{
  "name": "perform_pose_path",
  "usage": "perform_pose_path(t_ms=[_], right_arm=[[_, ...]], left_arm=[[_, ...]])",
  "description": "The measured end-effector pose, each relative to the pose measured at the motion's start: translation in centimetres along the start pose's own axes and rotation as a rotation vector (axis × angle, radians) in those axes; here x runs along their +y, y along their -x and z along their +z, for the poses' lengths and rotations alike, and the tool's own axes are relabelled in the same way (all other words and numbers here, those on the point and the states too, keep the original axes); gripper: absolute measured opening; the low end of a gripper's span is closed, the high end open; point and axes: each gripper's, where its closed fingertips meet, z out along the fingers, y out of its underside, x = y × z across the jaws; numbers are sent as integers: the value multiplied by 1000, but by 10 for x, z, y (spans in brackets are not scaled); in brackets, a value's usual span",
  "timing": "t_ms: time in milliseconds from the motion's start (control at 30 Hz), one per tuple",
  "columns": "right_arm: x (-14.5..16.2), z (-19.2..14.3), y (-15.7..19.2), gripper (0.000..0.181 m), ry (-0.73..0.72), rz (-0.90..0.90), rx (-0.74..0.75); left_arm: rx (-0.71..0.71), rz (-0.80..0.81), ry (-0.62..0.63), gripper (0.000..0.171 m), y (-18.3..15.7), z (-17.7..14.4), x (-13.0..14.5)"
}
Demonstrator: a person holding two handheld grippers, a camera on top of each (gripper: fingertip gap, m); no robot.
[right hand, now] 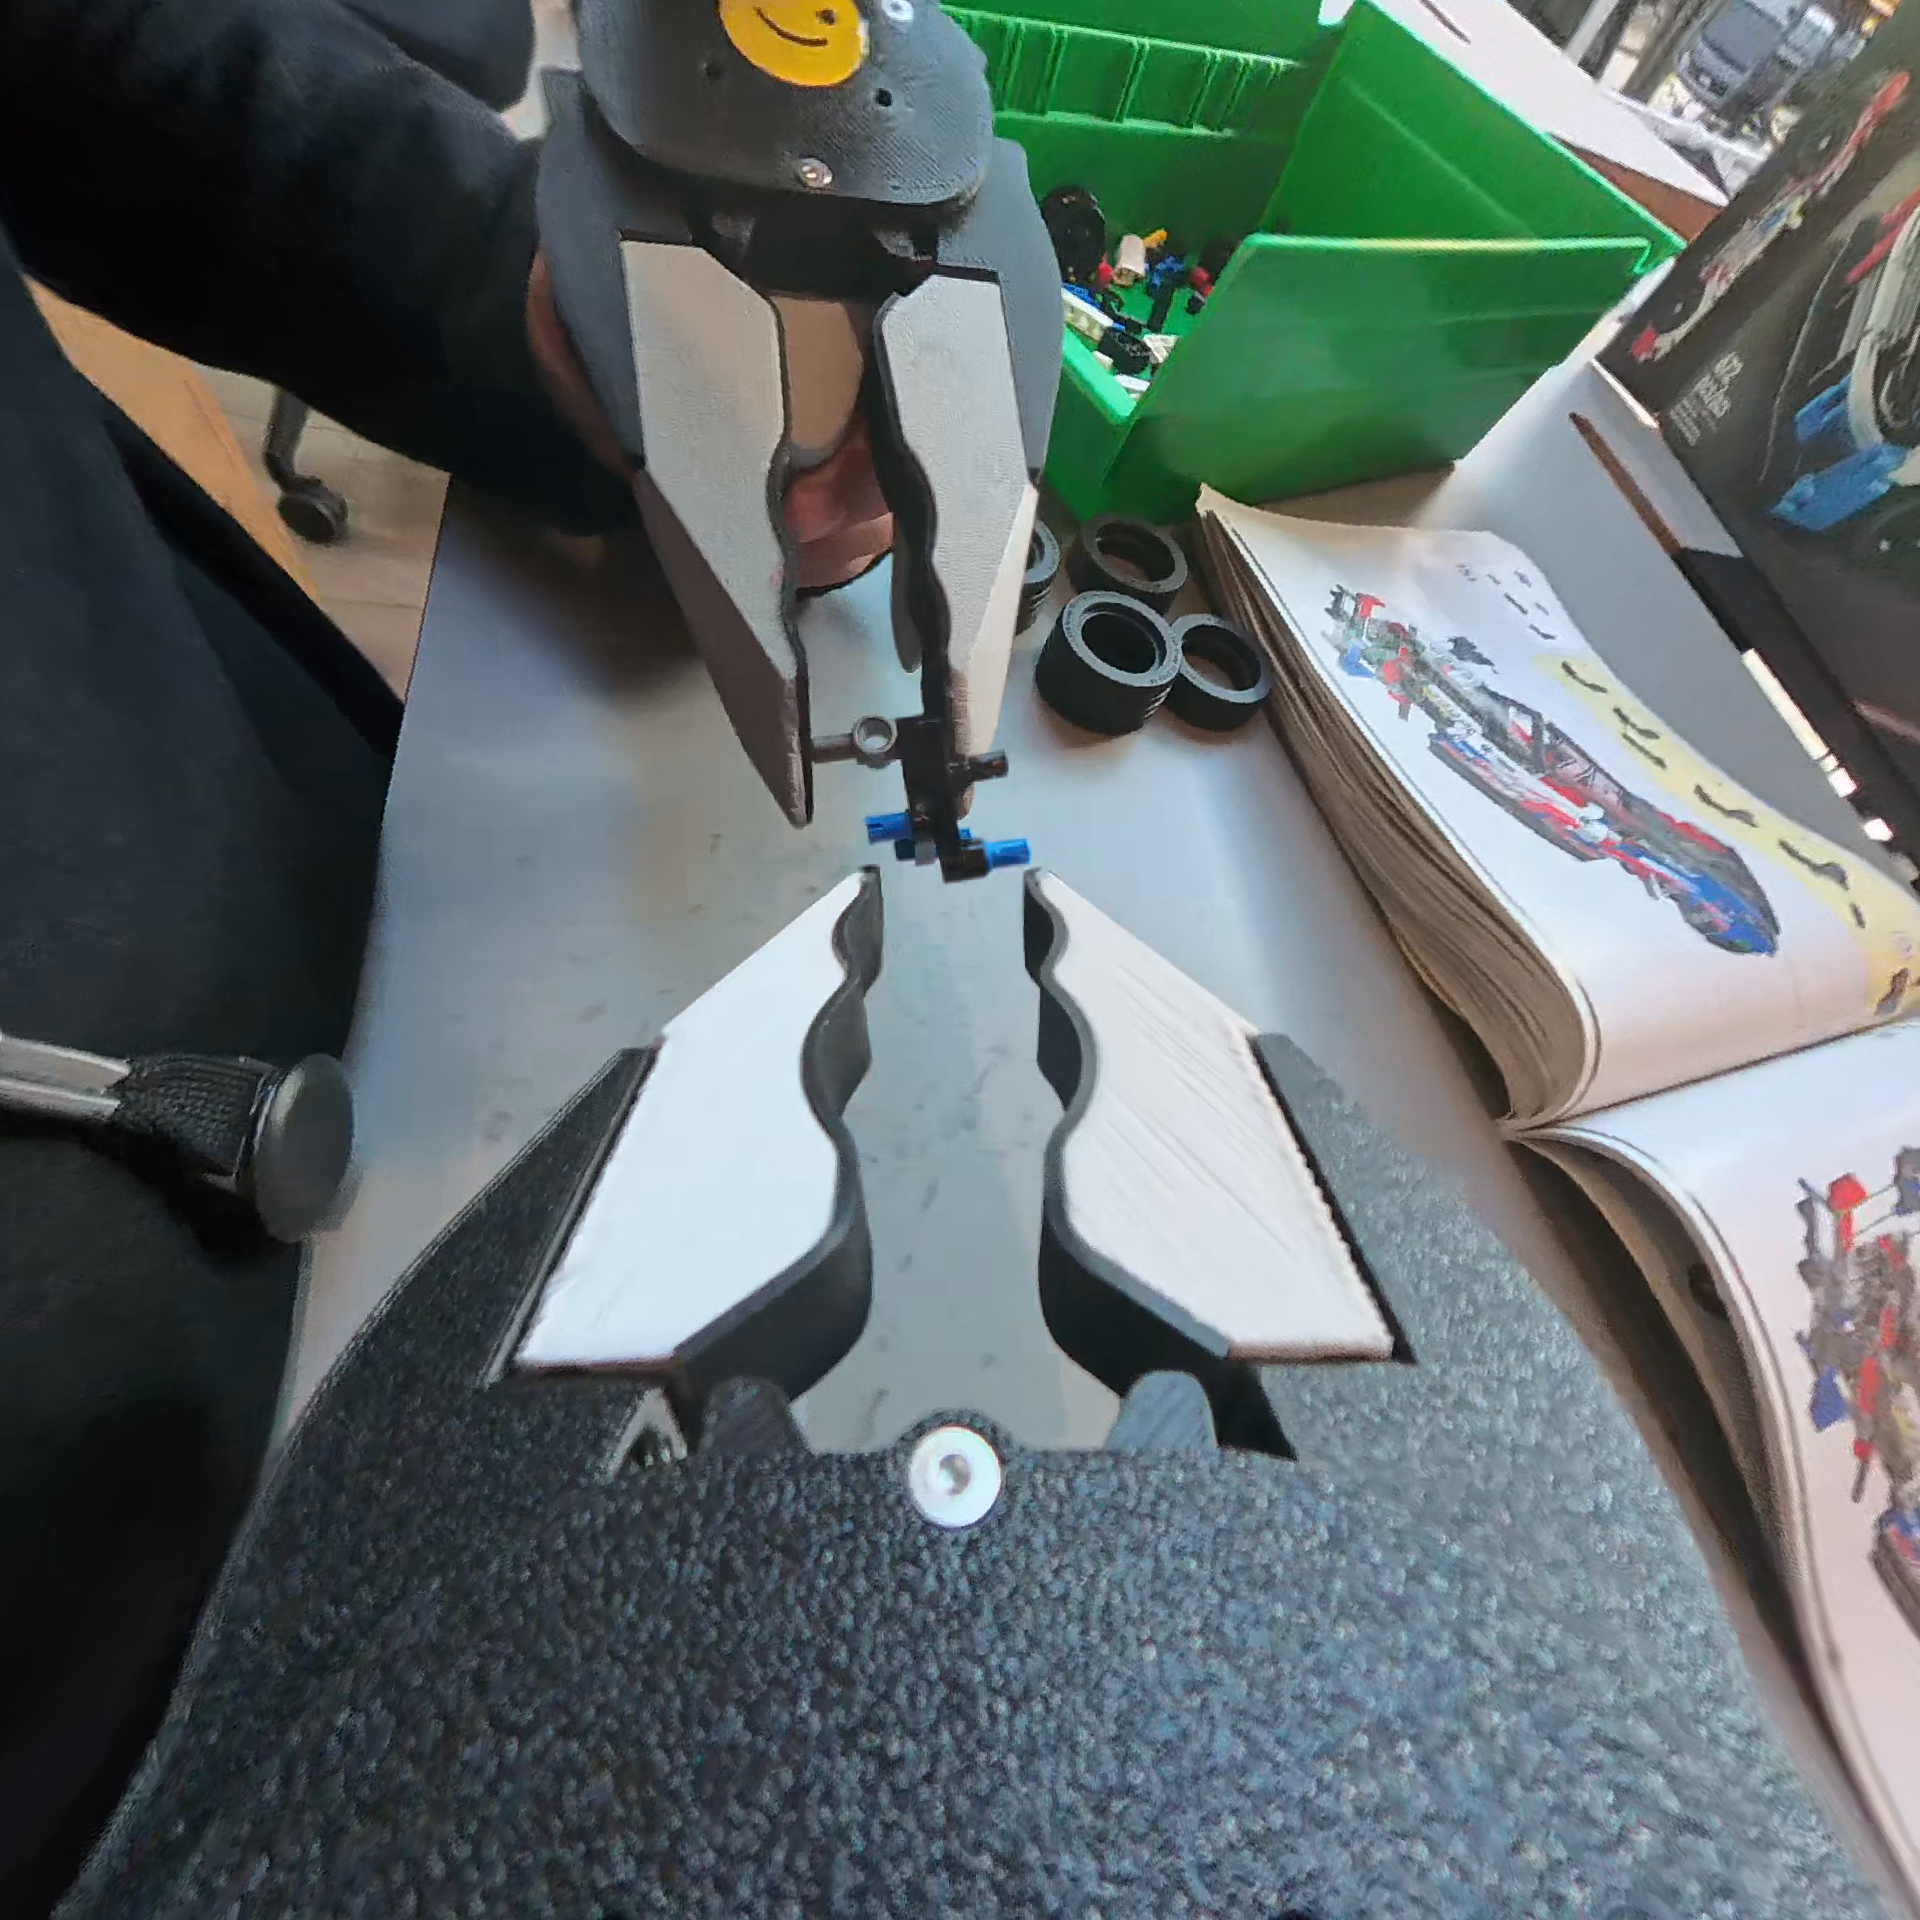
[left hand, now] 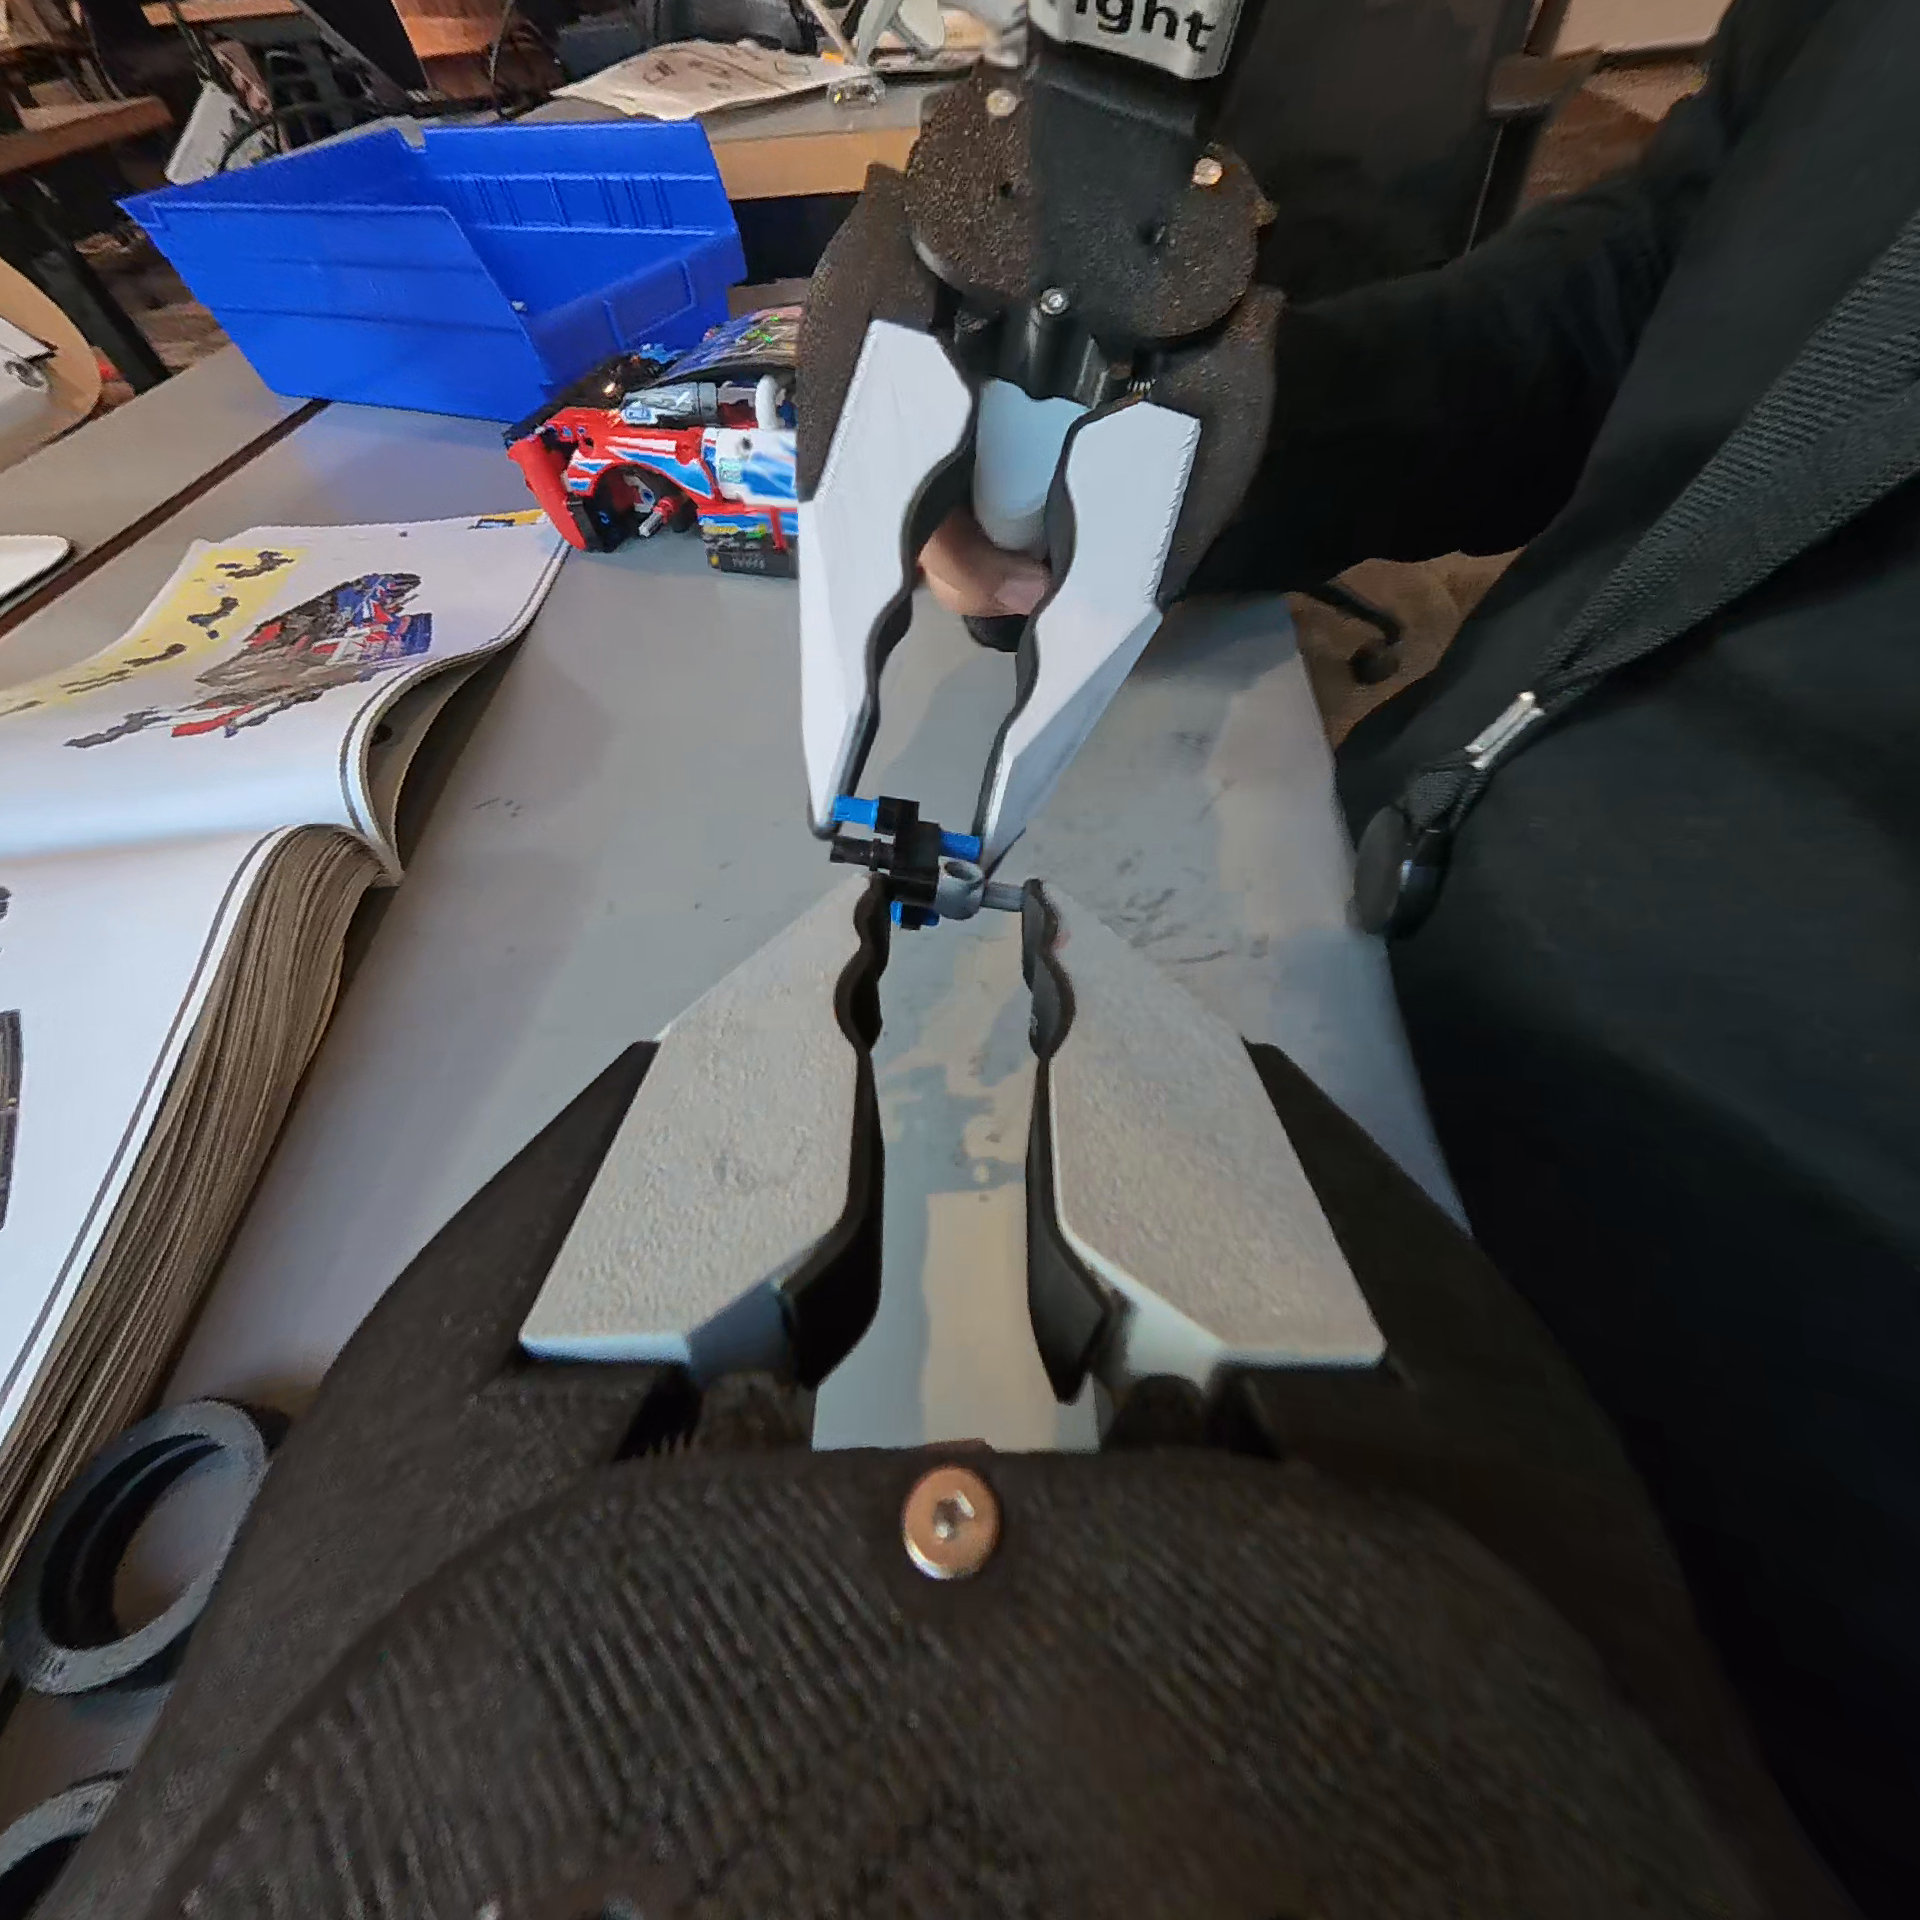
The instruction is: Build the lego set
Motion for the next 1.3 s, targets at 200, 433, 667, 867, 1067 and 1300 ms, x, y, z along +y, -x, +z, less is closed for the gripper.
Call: perform_pose_path(t_ms=[200, 433, 667, 867, 1067, 1300], right_arm=[[30, 3, -17, 27, 97, 125, 68], [48, 7, -22, 31, 175, 139, 119], [29, -9, -51, 43, -14, 351, 168], [-9, -18, -49, 39, -338, 725, -124], [-36, -37, -56, 34, -601, 969, -412], [-27, -27, -53, 12, -487, 906, -334]], left_arm=[[-157, 186, 337, 23, 21, 18, 42], [-252, 249, 388, 23, 38, 37, 37], [-261, 72, 86, 23, 59, 29, 0], [-152, 16, -217, 23, 50, 10, -40], [-165, 71, -182, 23, 47, 17, -39], [-262, 273, -109, 23, 43, 27, -37]])
